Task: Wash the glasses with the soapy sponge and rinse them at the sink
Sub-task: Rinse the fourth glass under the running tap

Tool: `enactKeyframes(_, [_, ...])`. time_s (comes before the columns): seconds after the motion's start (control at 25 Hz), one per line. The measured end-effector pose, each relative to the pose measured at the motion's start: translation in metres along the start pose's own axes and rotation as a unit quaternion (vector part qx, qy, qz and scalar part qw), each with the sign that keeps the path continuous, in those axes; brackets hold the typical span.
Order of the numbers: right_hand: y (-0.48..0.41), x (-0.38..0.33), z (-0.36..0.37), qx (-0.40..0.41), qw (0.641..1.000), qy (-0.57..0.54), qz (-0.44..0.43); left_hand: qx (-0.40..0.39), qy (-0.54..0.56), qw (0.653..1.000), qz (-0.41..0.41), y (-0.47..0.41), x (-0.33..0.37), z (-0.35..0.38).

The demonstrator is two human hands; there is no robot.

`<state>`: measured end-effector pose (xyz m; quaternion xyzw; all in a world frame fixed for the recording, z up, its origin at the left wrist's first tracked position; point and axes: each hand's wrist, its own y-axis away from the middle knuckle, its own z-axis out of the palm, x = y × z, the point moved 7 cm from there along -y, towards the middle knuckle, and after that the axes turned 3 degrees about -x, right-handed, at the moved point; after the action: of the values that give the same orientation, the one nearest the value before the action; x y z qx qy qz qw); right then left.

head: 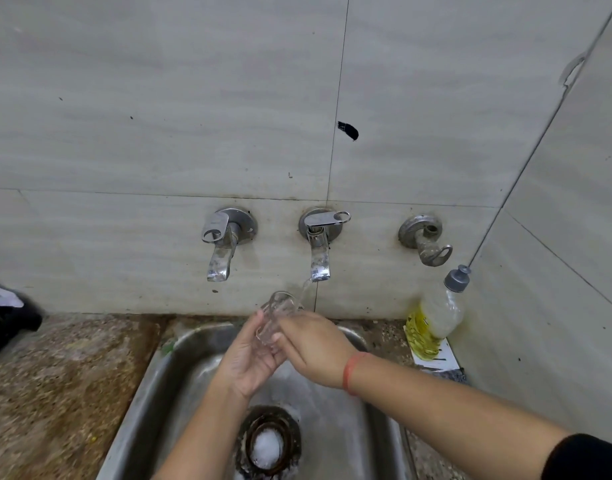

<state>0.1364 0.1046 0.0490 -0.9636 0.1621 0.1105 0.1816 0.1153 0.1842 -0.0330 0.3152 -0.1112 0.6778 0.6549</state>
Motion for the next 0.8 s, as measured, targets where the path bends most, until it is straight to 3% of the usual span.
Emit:
enactKeyframes(0.08, [0.011, 0.006, 0.005, 0.007, 0.980, 0.136, -0.144, 0.038, -0.033, 0.998, -0.043, -0.002, -0.002, -0.003])
enactKeyframes(0.16, [0.017, 0.012, 0.008, 0.030, 0.972, 0.154, -0.175, 0.058, -0.056, 0.994, -0.069, -0.004, -0.005, -0.003])
enactKeyframes(0.24, [0.012, 0.010, 0.005, 0.047, 0.989, 0.097, -0.103, 0.067, -0.038, 0.996, -0.055, -0.004, -0.005, 0.000])
enactKeyframes(0.32, [0.001, 0.012, 0.003, 0.021, 0.998, -0.038, 0.034, 0.062, -0.001, 0.998, -0.007, -0.001, 0.001, 0.003])
enactKeyframes(0.36, [-0.004, 0.016, 0.006, -0.012, 0.985, -0.127, 0.113, 0.060, 0.000, 0.998, 0.006, 0.000, 0.002, 0.003])
enactKeyframes(0.4, [-0.008, 0.022, 0.009, -0.027, 0.952, -0.237, 0.193, 0.064, -0.012, 0.998, 0.010, 0.002, 0.003, 0.002])
enactKeyframes(0.44, [-0.011, 0.029, 0.014, -0.008, 0.893, -0.358, 0.273, 0.071, -0.026, 0.997, 0.007, 0.004, 0.003, 0.001])
enactKeyframes(0.52, [-0.015, 0.043, 0.027, 0.061, 0.732, -0.543, 0.407, 0.090, -0.043, 0.995, -0.003, 0.007, 0.003, -0.004])
enactKeyframes(0.6, [-0.019, 0.045, 0.036, 0.103, 0.595, -0.648, 0.465, 0.113, -0.057, 0.992, -0.005, 0.010, 0.004, -0.008])
enactKeyframes(0.64, [-0.021, 0.045, 0.038, 0.113, 0.558, -0.671, 0.475, 0.120, -0.057, 0.991, -0.001, 0.010, 0.005, -0.011])
enactKeyframes(0.68, [-0.023, 0.045, 0.038, 0.119, 0.547, -0.679, 0.475, 0.123, -0.053, 0.991, 0.000, 0.010, 0.005, -0.013])
enactKeyframes(0.8, [-0.026, 0.042, 0.037, 0.148, 0.567, -0.654, 0.479, 0.119, -0.047, 0.992, 0.003, 0.009, 0.004, -0.014])
